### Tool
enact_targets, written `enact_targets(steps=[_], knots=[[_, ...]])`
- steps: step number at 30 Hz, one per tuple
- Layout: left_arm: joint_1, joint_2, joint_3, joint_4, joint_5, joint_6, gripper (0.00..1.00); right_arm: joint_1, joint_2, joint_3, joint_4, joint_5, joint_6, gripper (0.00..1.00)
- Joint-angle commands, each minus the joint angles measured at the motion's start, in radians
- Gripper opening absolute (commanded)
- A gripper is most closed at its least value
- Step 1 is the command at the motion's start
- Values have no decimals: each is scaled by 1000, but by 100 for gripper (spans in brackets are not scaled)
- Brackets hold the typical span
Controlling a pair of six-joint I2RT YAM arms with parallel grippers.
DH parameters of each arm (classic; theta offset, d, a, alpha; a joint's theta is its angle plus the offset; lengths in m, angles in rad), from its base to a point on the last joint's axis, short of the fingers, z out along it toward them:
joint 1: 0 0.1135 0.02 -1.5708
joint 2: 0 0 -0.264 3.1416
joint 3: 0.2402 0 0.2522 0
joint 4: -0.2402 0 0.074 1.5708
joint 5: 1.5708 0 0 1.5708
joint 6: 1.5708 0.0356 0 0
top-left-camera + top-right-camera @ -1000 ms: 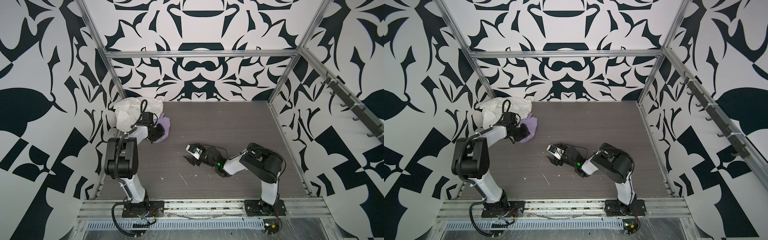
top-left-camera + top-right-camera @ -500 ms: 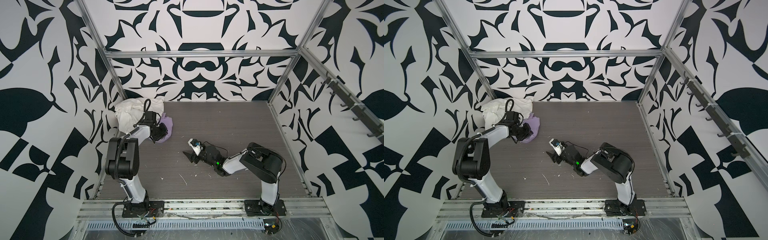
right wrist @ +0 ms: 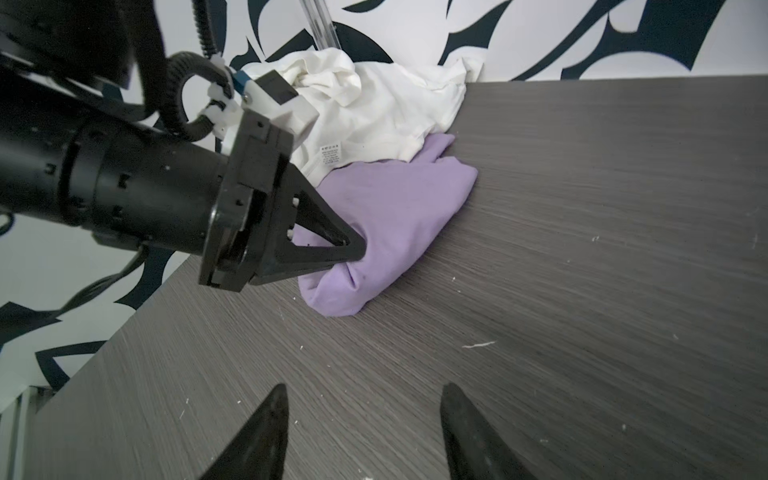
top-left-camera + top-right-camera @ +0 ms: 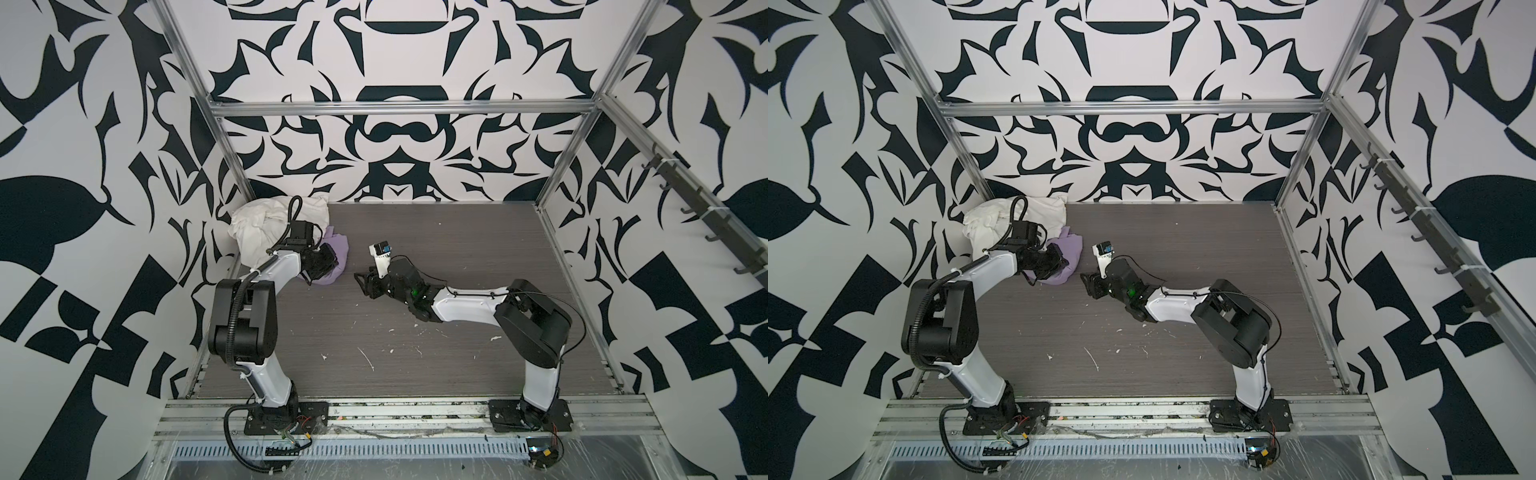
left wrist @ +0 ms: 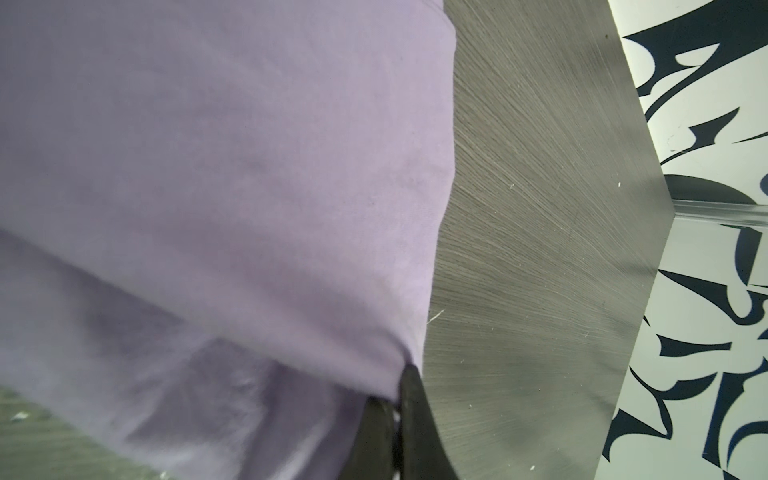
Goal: Pick out a specific cloth from the pile
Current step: 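Reach the right gripper to the lavender cloth beside the left gripper and grasp it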
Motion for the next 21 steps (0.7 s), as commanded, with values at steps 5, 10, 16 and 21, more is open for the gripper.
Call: enact_targets(steps=[5,10,16,21], knots=[[-22,-51,-18,-7,72,-18,0,-69,62,153,-54,-161,507,52],[-25,-57,-29,5,75,-28,0,-101,131,229,-58,-215,703,54],[-41,-62,-25,9,74,-19,0,-123,186,284,-95,-182,809,55],[-52,-66,-26,10,74,-21,0,-132,268,379,-104,-230,899,55]])
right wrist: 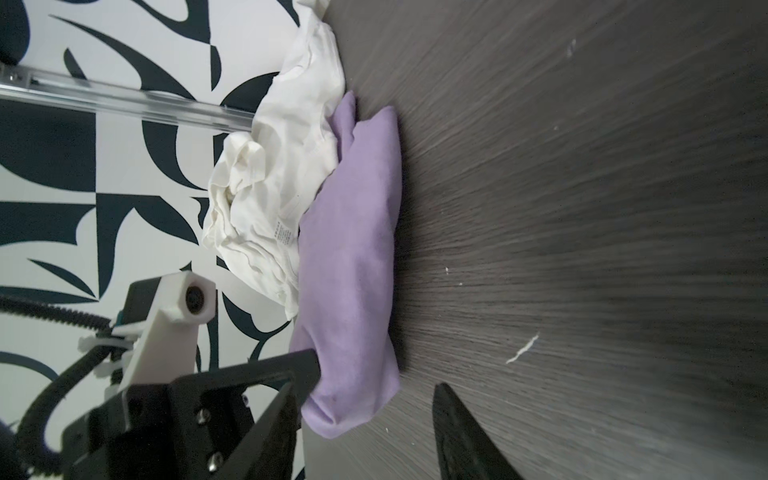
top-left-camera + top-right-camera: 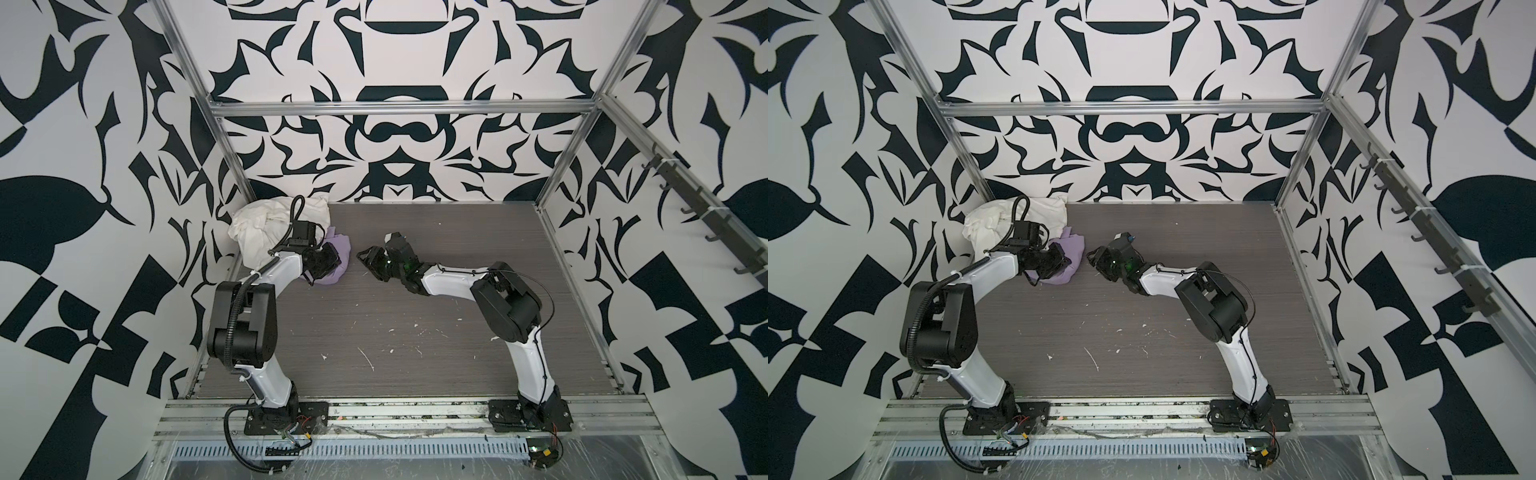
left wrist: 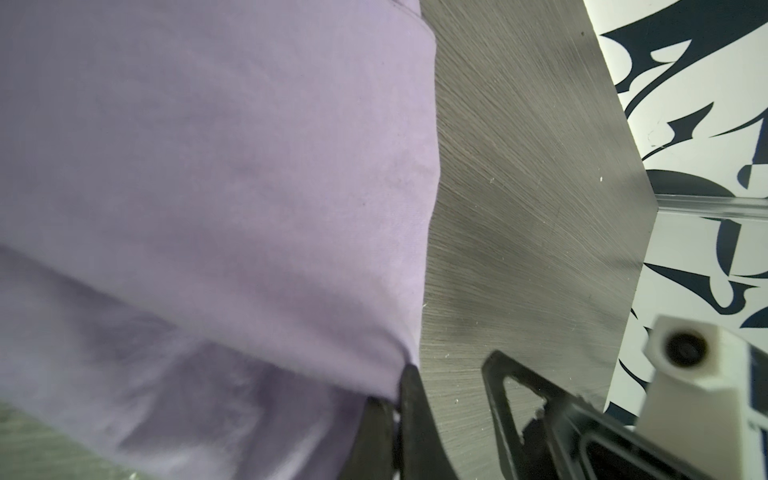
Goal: Pick out a specific cloth from the pile
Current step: 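Reach the right gripper to the lavender cloth beside the left gripper and grasp it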
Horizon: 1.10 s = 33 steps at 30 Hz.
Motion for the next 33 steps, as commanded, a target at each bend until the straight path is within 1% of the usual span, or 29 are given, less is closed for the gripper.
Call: enact_targets(steps=[1,4,7,15,23,24,26,29,31,33], knots=[[-30,-46,-12,-15,69,-4,0,-4,23,98,4,-47,98,54],[-40,-47,-14,-14,71,-6,0,-5,73,159,-1,-80,141,55],[-46,-52,-20,-12,70,-6,0,-5,96,185,1,-82,168,55],[-54,-63,-25,-7,71,-12,0,-5,144,240,-38,-82,182,55],[-63,-76,-21,-6,71,-20,0,-5,181,266,-39,-96,207,55],[-63,-79,-22,-6,71,-21,0,-5,183,270,-39,-96,209,54],[-64,-84,-21,-6,71,-24,0,-4,190,279,-39,-97,209,48],[-66,-96,-18,-6,71,-26,0,-4,195,289,-41,-99,206,43],[-66,-100,-16,-5,71,-29,0,-4,196,291,-41,-99,205,37],[-68,-107,-12,-6,71,-29,0,-4,196,292,-40,-99,202,28]])
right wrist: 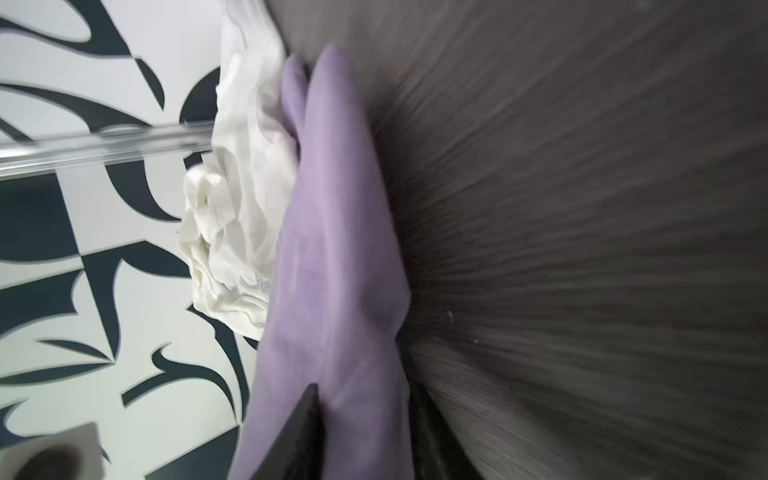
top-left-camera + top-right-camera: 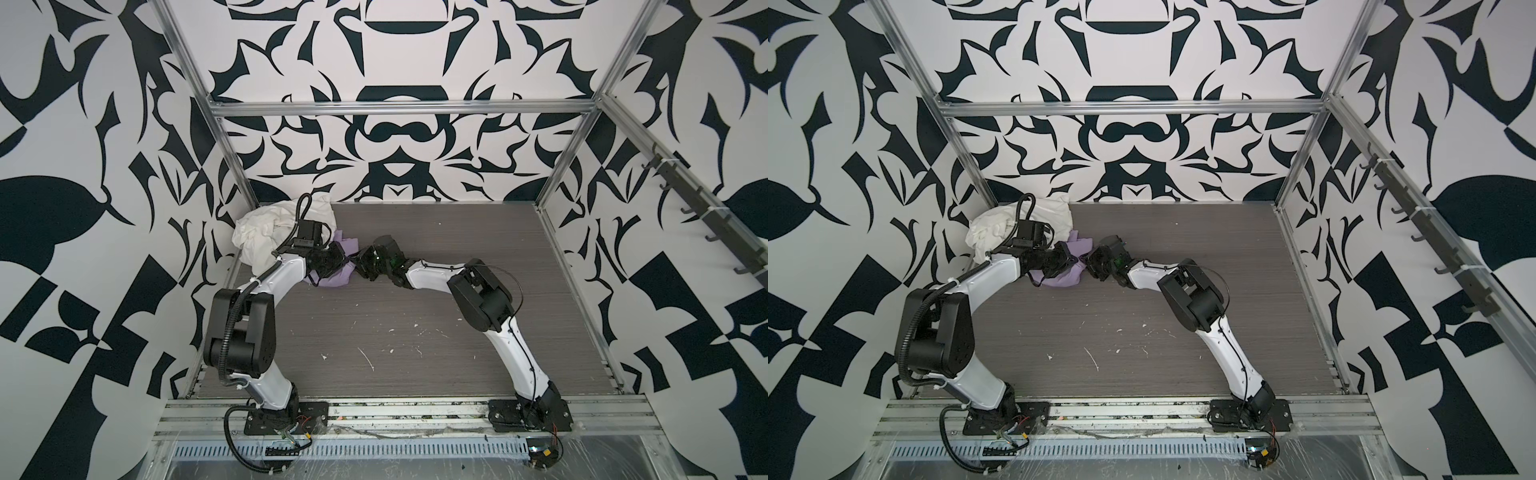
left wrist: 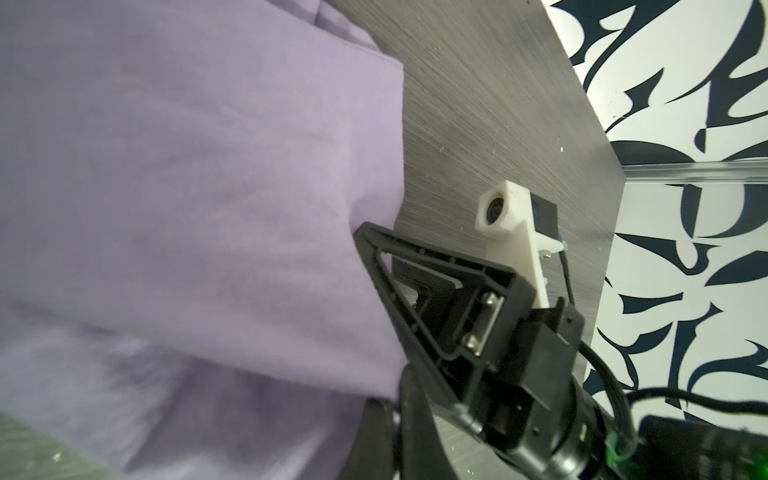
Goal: Pick out a specific cloth from the pile
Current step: 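Reach the right gripper to the lavender cloth beside the left gripper and grasp it, then lift the lavender cloth with both grippers, separating it from the white shirt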
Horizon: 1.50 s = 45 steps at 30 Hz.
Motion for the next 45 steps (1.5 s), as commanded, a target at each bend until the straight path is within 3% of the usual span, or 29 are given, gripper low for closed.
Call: enact_targets(steps=[1,7,15,45], knots=[[-16,-43,1,-12,48,-14,0,1,-30,41,14,-4,-11,25],[-21,-51,14,-22,44,-11,0,1,-46,37,21,1,-15,9],[-21,-69,27,-44,32,4,0,0,-89,10,19,18,-51,0],[-23,-150,104,-126,-27,70,0,7,-186,85,-97,70,-225,0]])
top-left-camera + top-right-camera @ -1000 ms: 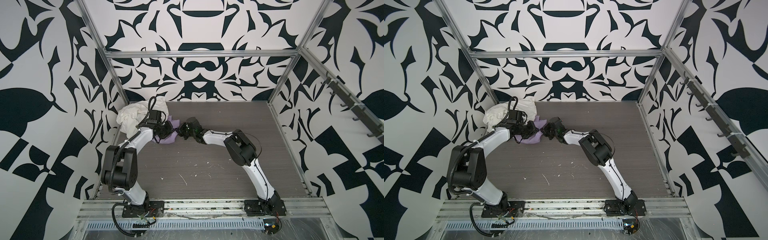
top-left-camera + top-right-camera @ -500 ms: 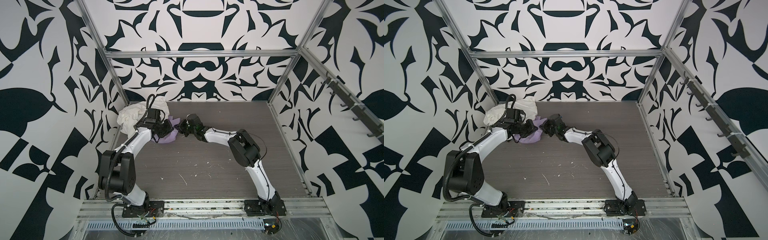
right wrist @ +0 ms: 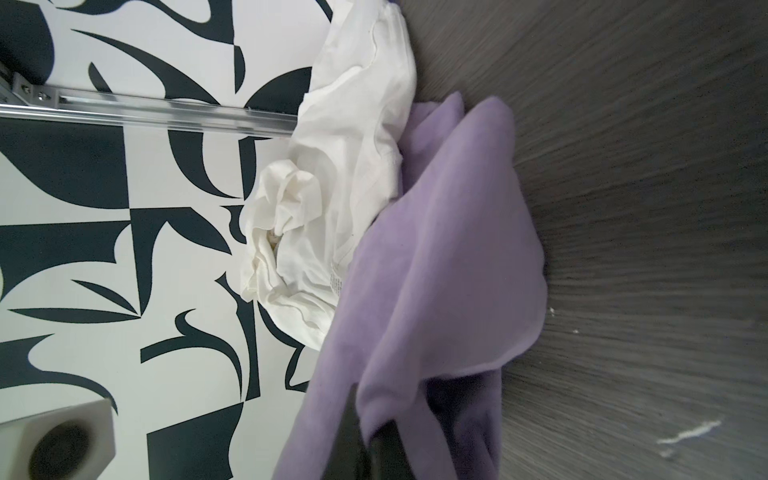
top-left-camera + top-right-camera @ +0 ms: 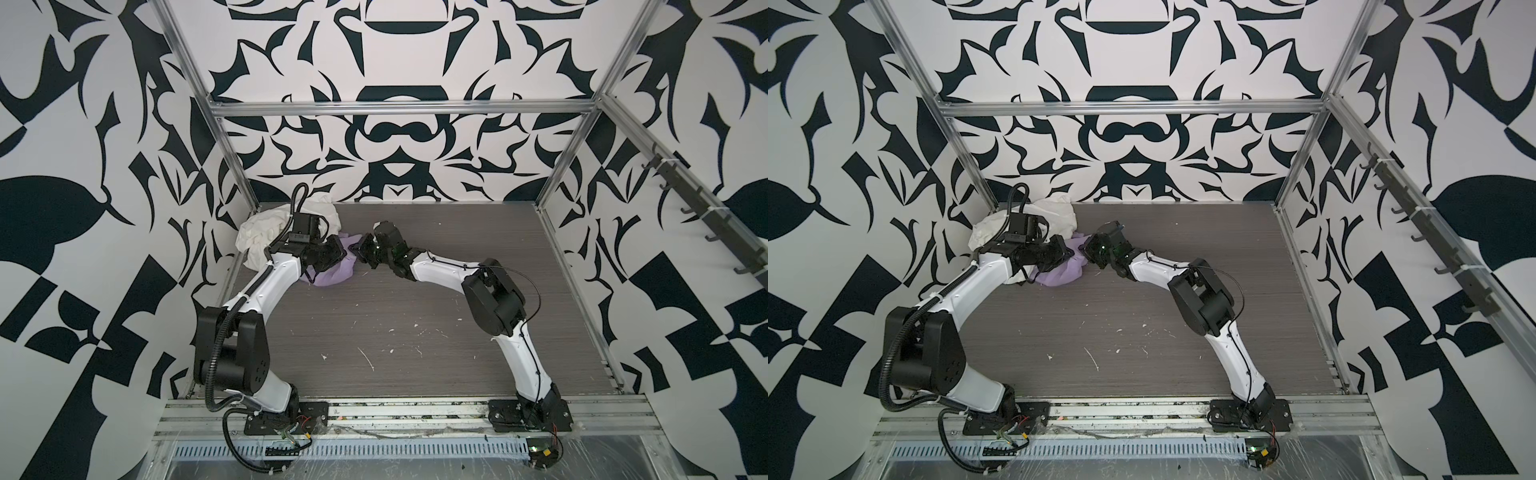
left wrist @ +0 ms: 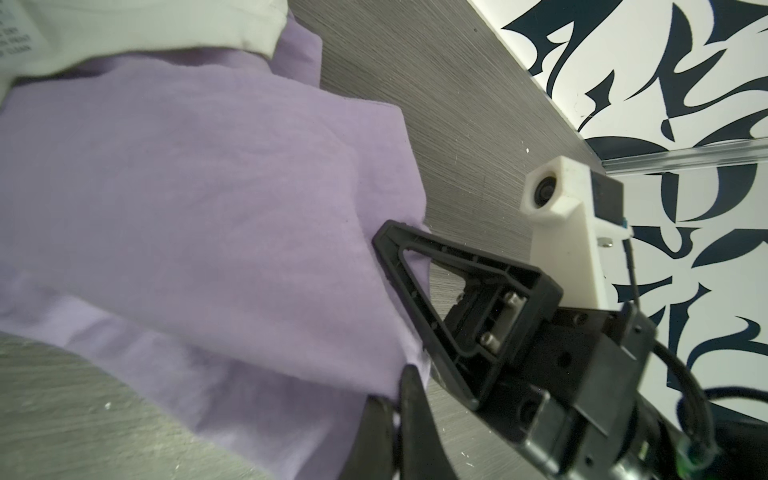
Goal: Pick out a specific cloth from the pile
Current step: 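Lift the lavender cloth with both grippers, separating it from the white shirt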
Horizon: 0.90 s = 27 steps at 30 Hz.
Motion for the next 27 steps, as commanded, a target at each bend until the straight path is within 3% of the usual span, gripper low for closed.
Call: enact_targets(steps=[1,27], knots=[[-11,-49,48,-15,11,12,0,7,-68,53,6,20,-38,0],[-12,-92,122,-70,-5,30,0,4,-120,120,-19,42,-109,0]])
